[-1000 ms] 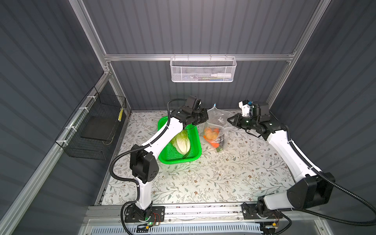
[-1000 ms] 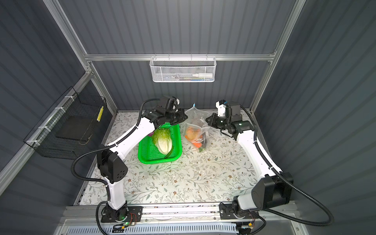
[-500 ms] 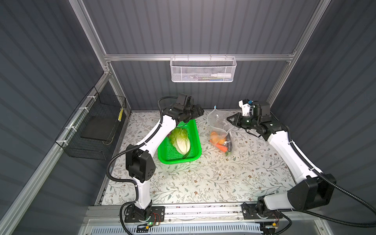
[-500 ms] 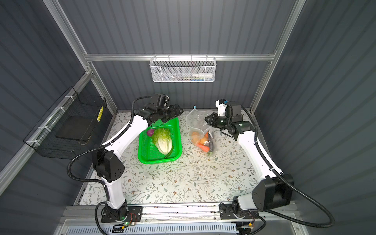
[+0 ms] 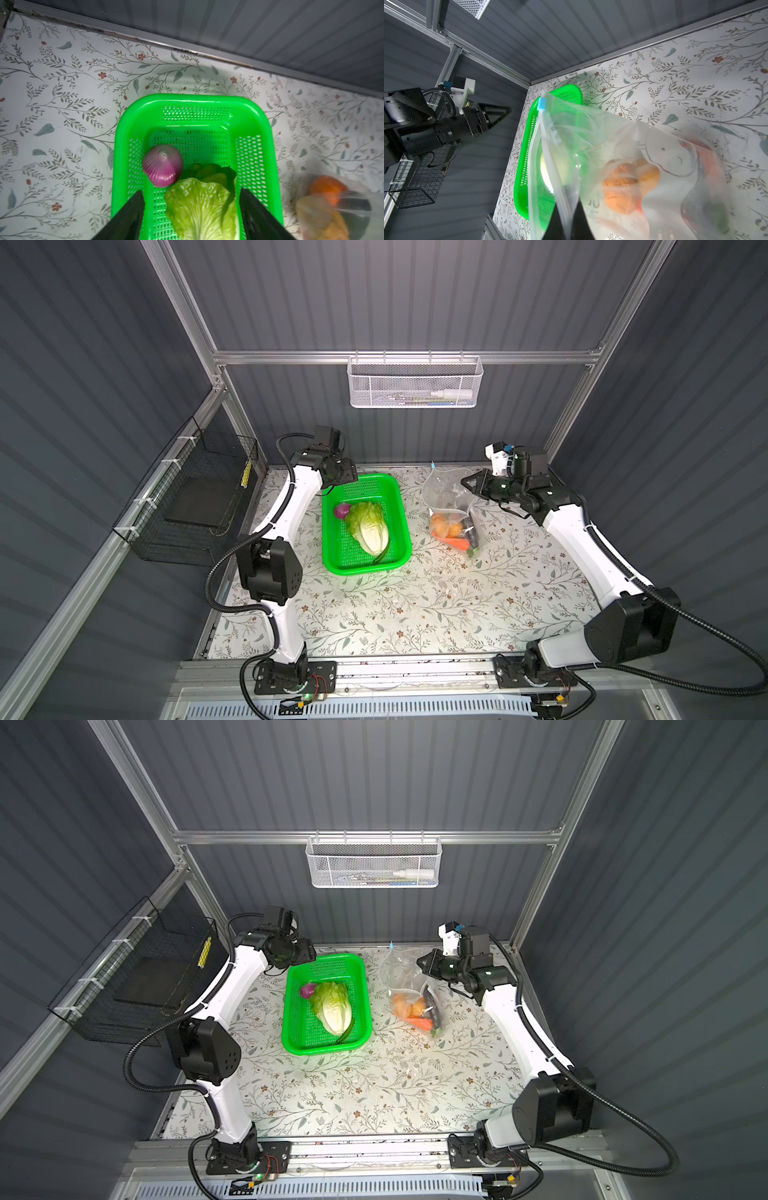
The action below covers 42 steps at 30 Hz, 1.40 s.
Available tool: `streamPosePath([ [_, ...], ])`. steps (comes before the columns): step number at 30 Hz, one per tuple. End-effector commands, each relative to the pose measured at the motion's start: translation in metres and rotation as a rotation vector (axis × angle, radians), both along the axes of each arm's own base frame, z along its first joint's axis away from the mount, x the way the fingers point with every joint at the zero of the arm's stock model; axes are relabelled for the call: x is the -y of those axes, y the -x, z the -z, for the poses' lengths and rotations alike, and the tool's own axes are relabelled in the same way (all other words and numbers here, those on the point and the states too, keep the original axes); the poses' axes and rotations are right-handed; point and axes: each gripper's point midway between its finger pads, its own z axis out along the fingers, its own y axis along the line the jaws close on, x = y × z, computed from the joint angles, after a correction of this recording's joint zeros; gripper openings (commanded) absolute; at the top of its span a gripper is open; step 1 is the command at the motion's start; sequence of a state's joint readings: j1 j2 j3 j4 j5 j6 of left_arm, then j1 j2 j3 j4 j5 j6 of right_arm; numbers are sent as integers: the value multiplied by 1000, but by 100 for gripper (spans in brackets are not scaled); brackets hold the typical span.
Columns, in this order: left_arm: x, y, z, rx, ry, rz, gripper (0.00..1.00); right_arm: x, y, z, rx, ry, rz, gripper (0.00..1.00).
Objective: Place the food in the zip-top bag and seal the zipper
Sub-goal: 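Move the left gripper over the basket toward the red onion, then lower the left gripper and close it on the red onion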
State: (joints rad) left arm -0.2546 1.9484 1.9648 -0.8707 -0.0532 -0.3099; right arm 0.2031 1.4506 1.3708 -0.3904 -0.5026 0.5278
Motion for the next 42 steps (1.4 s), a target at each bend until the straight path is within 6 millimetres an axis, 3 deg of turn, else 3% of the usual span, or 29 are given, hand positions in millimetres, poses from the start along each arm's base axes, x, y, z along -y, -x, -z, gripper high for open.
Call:
streamPosePath([
  [1,-7,14,37,-133,-164,138,73,-4,-4,-11,27,-19,-13,0],
  [7,-18,16,75,-210,-274,191,69,-6,-5,-8,9,-29,-17,0],
  [11,-32,7,86,-221,-363,154,68,-6,-5,-7,6,-27,-18,0],
  [15,-34,0,99,-241,-388,147,67,-6,-5,-6,1,-26,-16,0],
  [19,-36,8,124,-323,-402,162,67,-6,-5,-6,3,-24,-12,0],
  [24,-29,17,140,-369,-366,178,69,-5,-7,-6,5,-18,-8,0],
  [29,-18,25,152,-397,-328,191,78,-6,-9,-8,8,-18,-10,0],
  [35,-15,19,163,-415,-319,175,88,-6,-9,-7,1,-10,-12,0],
  [42,-10,12,179,-426,-301,188,86,-4,-9,-6,-5,-4,-3,0],
])
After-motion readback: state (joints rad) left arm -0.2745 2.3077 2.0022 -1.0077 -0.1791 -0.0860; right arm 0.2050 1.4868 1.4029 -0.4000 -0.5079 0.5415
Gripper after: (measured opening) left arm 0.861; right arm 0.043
